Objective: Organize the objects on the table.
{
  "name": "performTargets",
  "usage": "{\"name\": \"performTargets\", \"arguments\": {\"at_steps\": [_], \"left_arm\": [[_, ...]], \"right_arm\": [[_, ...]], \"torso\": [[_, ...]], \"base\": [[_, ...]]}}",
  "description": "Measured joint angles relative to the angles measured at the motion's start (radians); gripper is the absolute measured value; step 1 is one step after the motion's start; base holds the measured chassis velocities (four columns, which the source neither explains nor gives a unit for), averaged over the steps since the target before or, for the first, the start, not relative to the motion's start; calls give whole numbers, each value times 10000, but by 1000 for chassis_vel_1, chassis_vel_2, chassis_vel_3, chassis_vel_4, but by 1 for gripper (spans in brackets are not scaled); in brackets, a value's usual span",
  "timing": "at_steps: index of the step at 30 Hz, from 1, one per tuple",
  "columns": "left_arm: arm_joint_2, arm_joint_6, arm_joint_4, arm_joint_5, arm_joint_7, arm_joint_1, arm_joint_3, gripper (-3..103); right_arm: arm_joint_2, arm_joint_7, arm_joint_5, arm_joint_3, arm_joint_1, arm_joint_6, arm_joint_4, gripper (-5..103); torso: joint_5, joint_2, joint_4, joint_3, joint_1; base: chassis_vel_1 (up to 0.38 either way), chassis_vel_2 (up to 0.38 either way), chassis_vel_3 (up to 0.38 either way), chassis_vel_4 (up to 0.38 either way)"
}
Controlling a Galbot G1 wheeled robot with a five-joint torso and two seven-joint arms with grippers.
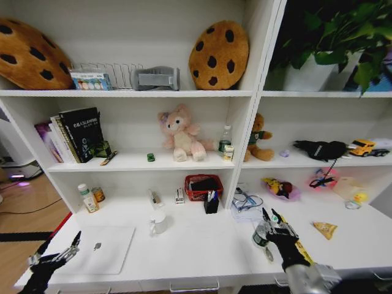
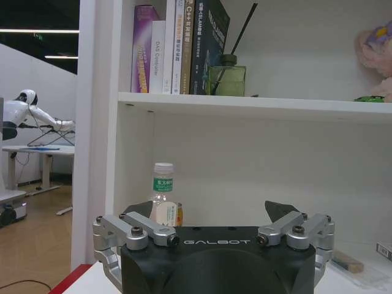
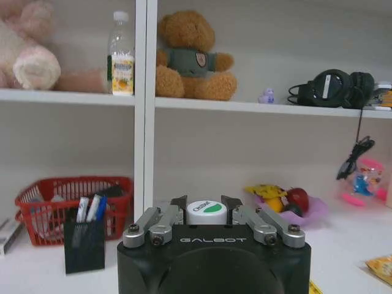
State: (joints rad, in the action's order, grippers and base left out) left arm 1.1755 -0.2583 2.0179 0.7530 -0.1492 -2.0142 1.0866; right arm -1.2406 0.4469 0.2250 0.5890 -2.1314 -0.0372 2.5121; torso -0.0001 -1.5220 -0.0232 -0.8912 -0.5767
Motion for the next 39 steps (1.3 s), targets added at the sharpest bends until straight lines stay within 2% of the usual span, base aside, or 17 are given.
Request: {"name": "performTargets", "arguments": {"at_steps": [3, 4, 5, 7, 12, 14, 19, 21, 22, 24, 25, 27, 28, 36, 38, 39], "left_arm": [[0, 0, 0, 0, 1, 0, 0, 100], [0, 0, 0, 0, 1, 0, 1, 100], [0, 0, 0, 0, 1, 0, 1, 100], [0, 0, 0, 0, 1, 0, 1, 100], [0, 0, 0, 0, 1, 0, 0, 100], [0, 0, 0, 0, 1, 0, 1, 100], [0, 0, -1, 0, 1, 0, 0, 100], [0, 0, 0, 0, 1, 0, 1, 100], [0, 0, 0, 0, 1, 0, 1, 100], [0, 0, -1, 0, 2, 0, 1, 100], [0, 0, -1, 0, 2, 0, 1, 100], [0, 0, 0, 0, 0, 0, 0, 100], [0, 0, -1, 0, 3, 0, 1, 100], [0, 1, 0, 0, 1, 0, 1, 100], [0, 0, 0, 0, 1, 0, 0, 100], [0, 0, 0, 0, 1, 0, 0, 100]], "right_arm": [[-327, 105, -700, -258, -349, 344, -20, 29], [-567, 121, -1147, -395, -538, 725, -366, 29], [-567, 121, -1147, -395, -538, 725, -366, 29], [-892, -25, -1617, -528, -921, 1422, -1286, 29], [-1143, -391, -1798, -641, -1250, 2048, -2246, 29], [-1236, -621, -1895, -647, -1206, 2488, -3170, 29], [-1263, -887, -1855, -600, -742, 2945, -4809, 29], [-1245, -1148, -1774, -578, -163, 3329, -6229, 29], [-1245, -1148, -1774, -578, -163, 3329, -6229, 29], [-1202, -1401, -1731, -586, 606, 3812, -7925, 29], [-1202, -1401, -1731, -586, 606, 3812, -7925, 29], [-1165, -1546, -1630, -617, 1112, 4080, -9024, 29], [-1135, -1652, -1516, -655, 1631, 4282, -10037, 29], [-1100, -1919, -1254, -633, 3393, 4941, -12520, 29], [-1069, -2031, -1283, -631, 4581, 5130, -13925, 29], [-1069, -2031, -1283, -631, 4581, 5130, -13925, 29]], "torso": [[-2, 0, 0, 0, 0], [-2, 0, 5, 0, 0], [-2, 0, 5, 0, 0], [2, 0, 4, -1, 0], [0, 0, 2, -1, 0], [-1, 0, 3, -1, 0], [1, 0, 3, -1, 0], [0, -1, 3, -2, -1], [0, -1, 3, -2, -1], [2, 0, 4, -2, -1], [2, 0, 4, -2, -1], [1, 0, 3, -2, 0], [3, 0, 1, -2, 0], [1, 1, 3, -3, -1], [1, 2, 2, -4, -3], [1, 2, 2, -4, -3]], "base": [[0, 0, 0, 0], [0, 0, 0, 0], [0, 0, 0, 0], [0, 0, 0, 0], [0, 0, 0, 0], [0, 0, 0, 0], [0, 0, 0, 0], [0, 0, 0, 0], [0, 0, 0, 0], [0, 0, 0, 0], [0, 0, 0, 0], [0, 0, 0, 0], [0, 0, 0, 0], [0, 0, 0, 0], [0, 0, 0, 0], [0, 0, 0, 0]]}}
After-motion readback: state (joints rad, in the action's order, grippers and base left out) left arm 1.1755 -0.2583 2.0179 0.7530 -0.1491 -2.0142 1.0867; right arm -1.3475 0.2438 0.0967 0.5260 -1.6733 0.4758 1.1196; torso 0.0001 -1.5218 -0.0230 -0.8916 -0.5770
